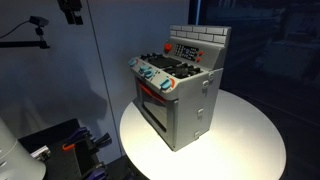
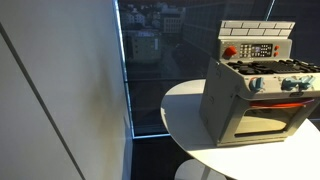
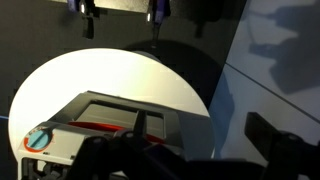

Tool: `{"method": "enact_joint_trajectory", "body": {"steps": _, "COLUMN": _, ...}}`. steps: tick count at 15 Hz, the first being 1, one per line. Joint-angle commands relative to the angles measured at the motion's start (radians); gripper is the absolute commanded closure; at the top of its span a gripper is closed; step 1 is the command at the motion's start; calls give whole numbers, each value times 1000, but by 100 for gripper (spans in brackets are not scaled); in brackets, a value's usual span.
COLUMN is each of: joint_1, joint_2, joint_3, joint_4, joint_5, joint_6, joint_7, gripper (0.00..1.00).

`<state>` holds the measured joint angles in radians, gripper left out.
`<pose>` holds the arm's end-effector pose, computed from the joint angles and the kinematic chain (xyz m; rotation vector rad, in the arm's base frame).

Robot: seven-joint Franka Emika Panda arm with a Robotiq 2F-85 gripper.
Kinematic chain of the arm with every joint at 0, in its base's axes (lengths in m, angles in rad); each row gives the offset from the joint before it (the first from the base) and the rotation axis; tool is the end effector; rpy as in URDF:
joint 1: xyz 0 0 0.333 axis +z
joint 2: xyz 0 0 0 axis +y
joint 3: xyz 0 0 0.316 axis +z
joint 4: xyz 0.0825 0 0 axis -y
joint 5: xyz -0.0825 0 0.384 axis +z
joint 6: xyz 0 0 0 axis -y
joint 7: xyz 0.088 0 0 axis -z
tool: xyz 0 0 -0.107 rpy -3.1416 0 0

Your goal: Push the top right button on the toy stove

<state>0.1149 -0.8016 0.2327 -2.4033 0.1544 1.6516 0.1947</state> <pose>0.2860 0.1395 0.5712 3.1353 0.1207 0.0607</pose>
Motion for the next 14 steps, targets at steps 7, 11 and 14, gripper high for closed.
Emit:
{"method": "enact_joint_trajectory", "body": {"steps": 7, "joint_1": -111, "joint_2": 177, "joint_3": 4, "joint_4": 180, "joint_5": -146, "joint_6": 54, "joint_7": 124, "gripper": 0}}
{"method": "enact_joint_trajectory", "body": {"steps": 11, "joint_1": -151, "joint_2": 248, "joint_3": -3, "joint_4": 220, "joint_5": -208, "joint_6": 89, "joint_7": 201, "gripper": 0}}
{"method": "enact_joint_trajectory", "body": {"steps": 14, "joint_1": -175, "joint_2": 298, "joint_3": -10, "joint_4": 247, "joint_5": -243, "joint_6": 112, "joint_7": 258, "gripper": 0}}
